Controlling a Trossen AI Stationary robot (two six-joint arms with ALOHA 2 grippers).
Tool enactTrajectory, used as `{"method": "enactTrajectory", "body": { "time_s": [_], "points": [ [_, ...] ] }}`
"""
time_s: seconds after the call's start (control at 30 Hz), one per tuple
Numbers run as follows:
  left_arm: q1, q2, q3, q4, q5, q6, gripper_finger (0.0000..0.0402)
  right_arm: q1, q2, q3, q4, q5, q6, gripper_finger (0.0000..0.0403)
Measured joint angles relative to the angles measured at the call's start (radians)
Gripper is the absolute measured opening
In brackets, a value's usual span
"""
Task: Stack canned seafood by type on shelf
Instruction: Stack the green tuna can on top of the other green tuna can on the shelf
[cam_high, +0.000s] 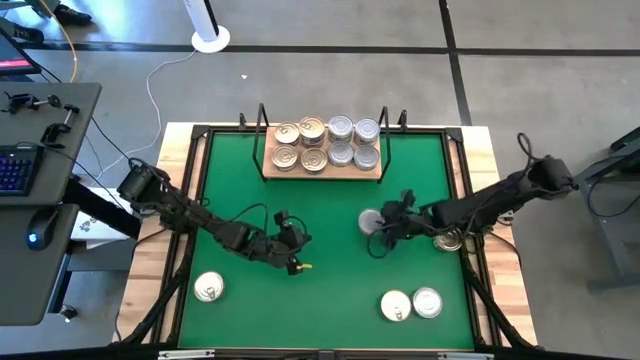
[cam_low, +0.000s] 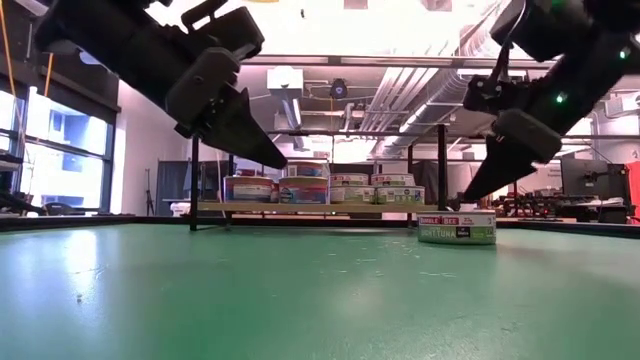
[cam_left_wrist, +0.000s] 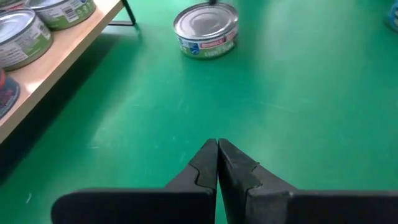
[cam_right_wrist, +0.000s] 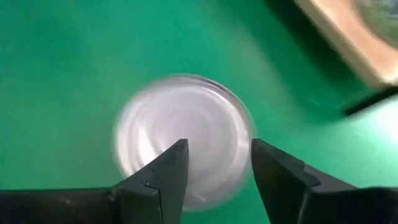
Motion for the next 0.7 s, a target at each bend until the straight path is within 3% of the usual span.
{"method": "enactTrajectory", "body": {
  "time_s": [0.27, 0.57, 0.7],
  "points": [
    [0.023, 0.000, 0.000, 0.007, 0.000, -0.001, 0.0000, -0.033, 0.185, -0.032, 0.377, -0.092, -0.050, 0.0156],
    [0.017, -0.001, 0.000, 0.005, 0.000, -0.010, 0.0000, -0.033, 0.538, 0.203, 0.692, -0.107, -0.215, 0.0145],
    [-0.007, -0.027, 0.000, -0.025, 0.001, -0.019, 0.0000, -0.029, 0.611, 0.333, 0.731, -0.111, -0.308, 0.0145]
  ]
}}
